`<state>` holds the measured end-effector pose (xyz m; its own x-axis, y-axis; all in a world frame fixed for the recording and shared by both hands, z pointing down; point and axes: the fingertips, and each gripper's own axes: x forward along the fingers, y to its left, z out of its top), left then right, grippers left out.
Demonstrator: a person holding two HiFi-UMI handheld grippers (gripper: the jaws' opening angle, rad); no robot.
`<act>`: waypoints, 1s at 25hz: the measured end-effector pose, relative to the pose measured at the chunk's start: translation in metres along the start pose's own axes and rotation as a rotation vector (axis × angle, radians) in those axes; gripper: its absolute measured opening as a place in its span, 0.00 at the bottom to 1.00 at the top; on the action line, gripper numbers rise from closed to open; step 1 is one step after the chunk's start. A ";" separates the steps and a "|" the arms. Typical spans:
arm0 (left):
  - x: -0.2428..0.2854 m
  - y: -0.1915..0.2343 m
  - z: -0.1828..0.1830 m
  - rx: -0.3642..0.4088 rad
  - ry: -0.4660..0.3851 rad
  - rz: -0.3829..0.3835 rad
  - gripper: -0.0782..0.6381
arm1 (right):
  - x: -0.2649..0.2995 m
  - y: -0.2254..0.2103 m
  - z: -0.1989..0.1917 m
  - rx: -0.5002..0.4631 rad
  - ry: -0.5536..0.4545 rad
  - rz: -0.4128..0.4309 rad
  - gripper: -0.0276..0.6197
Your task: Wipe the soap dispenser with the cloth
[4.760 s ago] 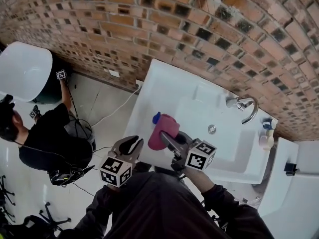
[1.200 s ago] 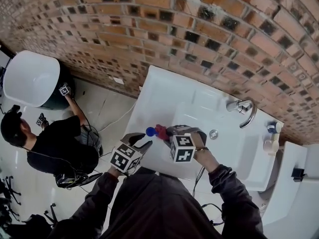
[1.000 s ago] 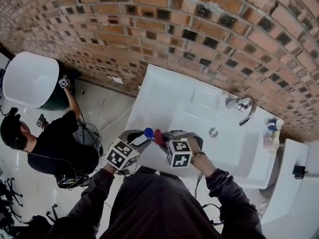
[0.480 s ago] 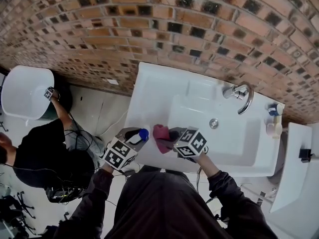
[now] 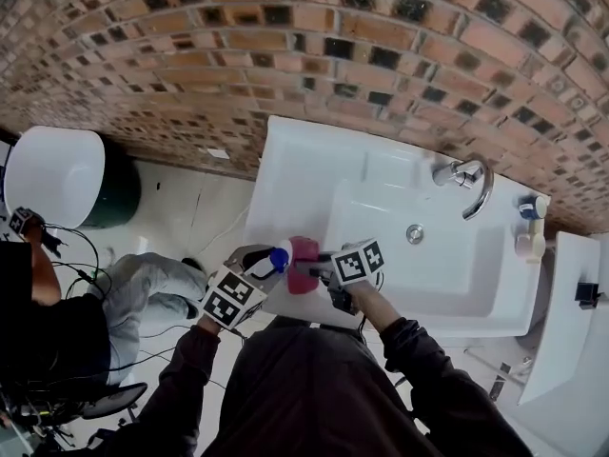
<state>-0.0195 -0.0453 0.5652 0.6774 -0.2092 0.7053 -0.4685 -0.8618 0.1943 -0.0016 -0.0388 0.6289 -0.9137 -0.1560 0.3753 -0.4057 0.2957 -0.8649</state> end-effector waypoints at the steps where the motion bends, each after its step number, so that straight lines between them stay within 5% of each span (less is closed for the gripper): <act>1: 0.000 0.000 0.000 0.000 0.001 -0.001 0.34 | 0.004 -0.010 -0.005 -0.021 0.033 -0.038 0.13; 9: 0.000 -0.001 0.000 -0.001 0.004 -0.002 0.34 | 0.005 -0.024 -0.016 -0.252 0.208 -0.151 0.14; 12: 0.001 -0.001 0.001 0.001 0.001 0.001 0.34 | -0.014 -0.010 0.010 -0.541 0.251 -0.229 0.14; 15: 0.000 0.000 0.001 -0.002 -0.010 0.004 0.34 | -0.028 0.012 0.054 -0.938 0.304 -0.330 0.14; 20: 0.001 -0.001 0.001 -0.007 -0.021 0.003 0.34 | -0.019 0.016 0.066 -1.595 0.603 -0.398 0.14; 25: 0.002 -0.002 0.002 -0.012 -0.028 0.011 0.34 | 0.000 -0.011 0.034 -1.853 0.825 -0.342 0.14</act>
<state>-0.0166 -0.0450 0.5650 0.6877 -0.2313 0.6882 -0.4824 -0.8539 0.1950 0.0040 -0.0738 0.6276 -0.3897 -0.1860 0.9020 0.4222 0.8344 0.3544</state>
